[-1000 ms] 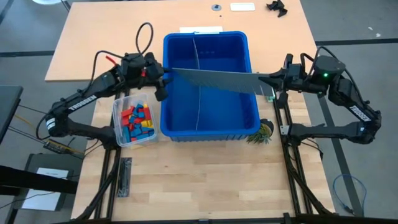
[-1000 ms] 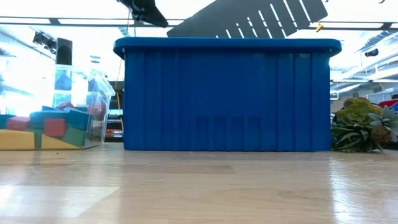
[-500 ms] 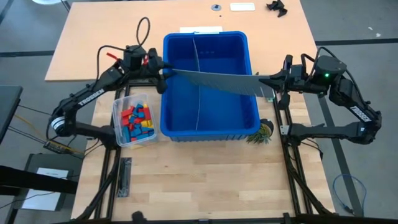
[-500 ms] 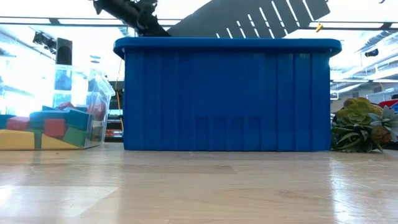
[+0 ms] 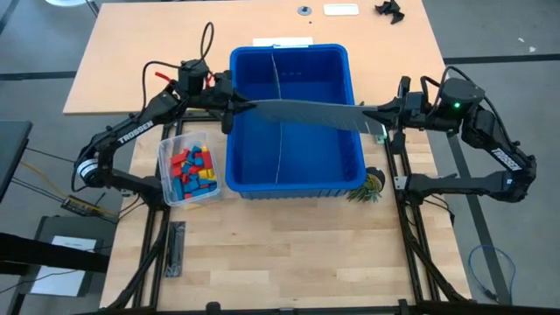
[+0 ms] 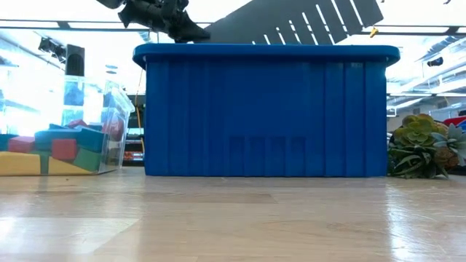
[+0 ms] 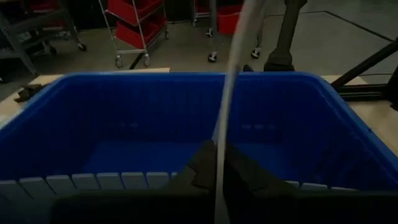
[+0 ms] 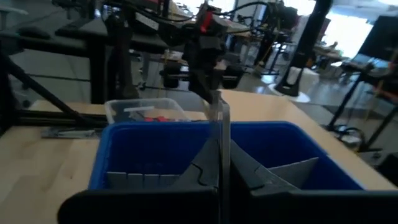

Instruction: Sort Items/Unsort Items

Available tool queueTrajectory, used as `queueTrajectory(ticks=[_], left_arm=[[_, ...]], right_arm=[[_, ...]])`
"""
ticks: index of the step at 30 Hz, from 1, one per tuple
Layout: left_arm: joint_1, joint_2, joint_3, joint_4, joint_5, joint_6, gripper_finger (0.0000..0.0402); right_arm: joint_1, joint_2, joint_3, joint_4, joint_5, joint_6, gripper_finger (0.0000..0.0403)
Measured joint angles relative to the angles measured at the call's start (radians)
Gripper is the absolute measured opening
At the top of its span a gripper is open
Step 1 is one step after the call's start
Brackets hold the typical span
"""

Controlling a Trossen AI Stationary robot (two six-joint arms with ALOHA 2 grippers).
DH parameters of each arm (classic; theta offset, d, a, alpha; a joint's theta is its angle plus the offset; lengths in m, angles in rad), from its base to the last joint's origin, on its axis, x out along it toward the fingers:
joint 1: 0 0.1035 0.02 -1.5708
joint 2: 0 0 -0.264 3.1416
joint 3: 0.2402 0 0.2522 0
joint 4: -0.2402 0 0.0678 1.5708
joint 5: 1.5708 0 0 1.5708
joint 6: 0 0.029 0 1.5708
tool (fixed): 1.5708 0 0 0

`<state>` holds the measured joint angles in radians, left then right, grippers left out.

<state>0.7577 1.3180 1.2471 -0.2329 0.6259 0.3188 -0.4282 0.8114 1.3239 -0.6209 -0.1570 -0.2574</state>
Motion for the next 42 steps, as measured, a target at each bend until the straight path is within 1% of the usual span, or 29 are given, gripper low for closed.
queueTrajectory(ticks=[2,5,8,11,14,16,19,22,24,27,30,34,42], left_arm=[[0.000,-0.002,0.016,-0.012,0.000,-0.022,0.0015],[-0.006,-0.004,0.071,-0.099,-0.026,-0.063,0.0015],[-0.019,-0.004,0.143,-0.222,-0.110,-0.061,0.0015],[-0.033,-0.004,0.203,-0.302,-0.212,-0.058,0.0014],[-0.033,-0.005,0.245,-0.337,-0.245,-0.057,0.0014],[-0.033,-0.005,0.269,-0.358,-0.244,-0.060,0.0014],[-0.034,-0.006,0.295,-0.397,-0.239,-0.061,0.0014],[-0.035,-0.006,0.299,-0.421,-0.222,-0.058,0.0014],[-0.037,-0.006,0.299,-0.452,-0.217,-0.058,0.0014],[-0.034,-0.007,0.299,-0.471,-0.213,-0.041,0.0015],[-0.034,-0.008,0.300,-0.484,-0.259,-0.007,0.0015],[-0.034,-0.008,0.299,-0.497,-0.339,0.023,0.0015],[-0.032,-0.019,0.299,-0.541,-0.356,0.020,0.0015]], right_arm=[[0.000,0.000,0.000,0.000,0.040,-0.007,0.0000],[0.000,0.017,0.002,-0.028,0.096,-0.006,0.0001],[0.000,0.052,0.002,-0.082,0.154,-0.014,0.0001],[0.000,0.095,0.002,-0.111,0.251,-0.039,0.0001],[-0.011,0.129,0.002,-0.112,0.354,-0.077,0.0001],[-0.028,0.148,0.002,-0.127,0.385,-0.102,0.0001],[-0.062,0.171,0.001,-0.166,0.383,-0.103,0.0001],[-0.077,0.167,0.000,-0.204,0.366,-0.108,0.0001],[-0.077,0.147,0.000,-0.218,0.330,-0.108,0.0001],[-0.077,0.114,-0.002,-0.189,0.259,-0.104,0.0001],[-0.084,0.103,-0.002,-0.144,0.203,-0.103,0.0001],[-0.096,0.126,-0.002,-0.140,0.141,-0.096,0.0001],[-0.101,0.157,-0.001,-0.137,0.139,-0.095,0.0002]])
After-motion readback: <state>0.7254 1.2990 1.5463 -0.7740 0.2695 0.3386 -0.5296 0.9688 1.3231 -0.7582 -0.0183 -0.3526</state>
